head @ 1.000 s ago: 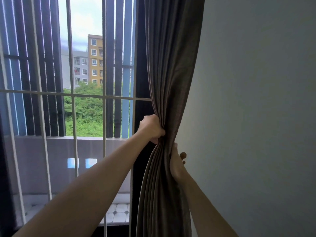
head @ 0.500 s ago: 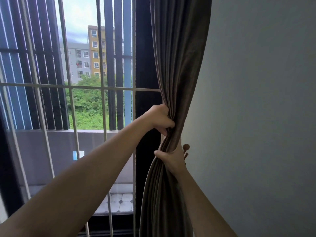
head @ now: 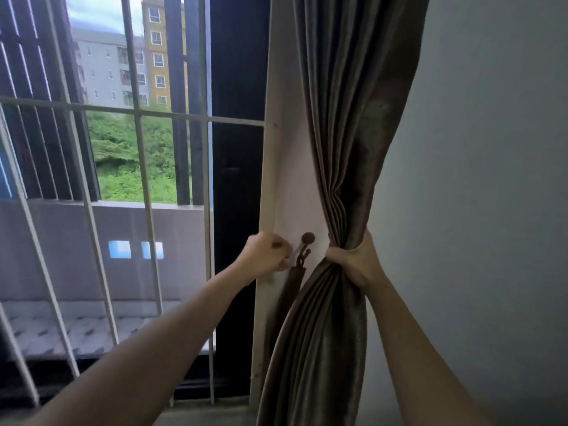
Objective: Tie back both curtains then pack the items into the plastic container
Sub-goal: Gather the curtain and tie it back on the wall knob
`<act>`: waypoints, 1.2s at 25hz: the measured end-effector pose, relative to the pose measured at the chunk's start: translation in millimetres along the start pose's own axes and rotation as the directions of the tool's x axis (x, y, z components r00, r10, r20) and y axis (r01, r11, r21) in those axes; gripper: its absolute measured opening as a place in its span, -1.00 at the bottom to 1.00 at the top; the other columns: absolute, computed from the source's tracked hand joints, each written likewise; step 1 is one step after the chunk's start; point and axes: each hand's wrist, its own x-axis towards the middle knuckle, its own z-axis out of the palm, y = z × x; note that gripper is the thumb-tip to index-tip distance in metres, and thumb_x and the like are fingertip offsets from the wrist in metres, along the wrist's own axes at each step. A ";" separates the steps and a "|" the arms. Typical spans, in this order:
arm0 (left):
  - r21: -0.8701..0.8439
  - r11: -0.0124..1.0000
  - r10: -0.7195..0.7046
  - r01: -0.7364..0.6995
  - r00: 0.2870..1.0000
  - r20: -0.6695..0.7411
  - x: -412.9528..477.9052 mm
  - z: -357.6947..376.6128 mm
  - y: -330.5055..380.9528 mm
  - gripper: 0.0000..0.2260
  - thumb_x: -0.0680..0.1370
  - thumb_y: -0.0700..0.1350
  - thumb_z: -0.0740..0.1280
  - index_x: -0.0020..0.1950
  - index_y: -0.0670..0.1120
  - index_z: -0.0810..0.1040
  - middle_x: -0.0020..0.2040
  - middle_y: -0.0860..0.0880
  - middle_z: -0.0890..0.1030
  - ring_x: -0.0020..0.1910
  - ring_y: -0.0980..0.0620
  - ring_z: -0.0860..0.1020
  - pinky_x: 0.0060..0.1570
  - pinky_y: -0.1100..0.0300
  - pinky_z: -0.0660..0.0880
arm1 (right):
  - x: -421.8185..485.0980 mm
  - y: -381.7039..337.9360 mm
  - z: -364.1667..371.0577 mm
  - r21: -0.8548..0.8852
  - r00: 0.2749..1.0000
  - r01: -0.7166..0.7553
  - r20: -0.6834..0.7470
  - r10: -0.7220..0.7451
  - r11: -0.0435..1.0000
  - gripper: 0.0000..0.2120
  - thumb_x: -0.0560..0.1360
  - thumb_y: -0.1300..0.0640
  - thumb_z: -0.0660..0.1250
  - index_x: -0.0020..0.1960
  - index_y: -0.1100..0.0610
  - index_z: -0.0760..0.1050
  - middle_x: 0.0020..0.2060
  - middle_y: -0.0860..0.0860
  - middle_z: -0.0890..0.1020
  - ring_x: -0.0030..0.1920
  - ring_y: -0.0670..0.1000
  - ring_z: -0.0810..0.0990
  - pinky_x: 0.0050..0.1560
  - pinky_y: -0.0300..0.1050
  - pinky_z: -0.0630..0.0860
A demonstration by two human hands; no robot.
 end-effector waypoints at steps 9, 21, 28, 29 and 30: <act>0.345 0.918 -0.216 0.197 0.976 0.016 49.9 86.5 -61.1 -0.66 0.54 -0.01 0.29 0.20 -0.20 0.45 0.13 -0.15 0.57 0.08 -0.12 0.55 0.01 0.12 0.49 | 14.0 9.9 -26.7 -0.033 0.999 -0.023 0.035 0.024 0.999 -0.43 0.07 0.08 0.39 0.04 0.24 0.41 -0.21 0.09 0.49 -0.22 0.00 0.52 -0.27 -0.28 0.50; 0.478 0.867 0.026 -0.141 0.970 0.241 11.7 -47.7 -55.0 -0.78 0.50 0.08 0.35 -0.29 0.01 0.54 -0.37 0.06 0.52 -0.39 0.13 0.47 -0.36 0.31 0.37 | 26.7 20.9 -6.8 0.000 0.992 -0.049 0.119 0.049 0.999 -0.52 0.13 0.22 0.42 0.02 0.28 0.43 -0.25 0.06 0.52 -0.26 -0.10 0.57 -0.26 -0.24 0.52; 0.724 0.632 0.145 -0.277 0.960 0.241 15.7 -125.3 3.2 -0.64 0.50 0.12 0.32 -0.39 -0.08 0.53 -0.46 0.01 0.44 -0.47 0.12 0.36 -0.44 0.32 0.27 | 33.7 29.7 22.4 0.012 0.991 -0.096 0.093 0.094 0.995 -0.65 0.12 0.27 0.43 -0.12 0.23 0.42 -0.28 0.05 0.54 -0.20 0.08 0.58 -0.18 -0.09 0.54; 0.720 0.635 0.173 -0.280 0.960 0.221 14.7 -131.6 11.7 -0.62 0.51 0.13 0.31 -0.37 -0.12 0.54 -0.46 -0.01 0.44 -0.47 0.11 0.36 -0.43 0.30 0.28 | 36.0 32.9 28.3 0.008 0.991 -0.110 0.079 0.109 0.994 -0.57 0.11 0.22 0.43 -0.05 0.22 0.42 -0.21 0.11 0.53 -0.13 0.13 0.57 -0.11 -0.03 0.53; 0.712 0.640 0.193 -0.288 0.958 0.214 12.0 -135.2 19.3 -0.61 0.51 0.13 0.31 -0.36 -0.14 0.56 -0.45 -0.02 0.44 -0.46 0.10 0.36 -0.42 0.29 0.29 | 36.6 33.0 36.4 0.001 0.990 -0.122 0.070 0.121 0.993 -0.50 0.11 0.18 0.43 0.02 0.23 0.42 -0.16 0.11 0.52 -0.10 0.14 0.56 -0.07 0.00 0.52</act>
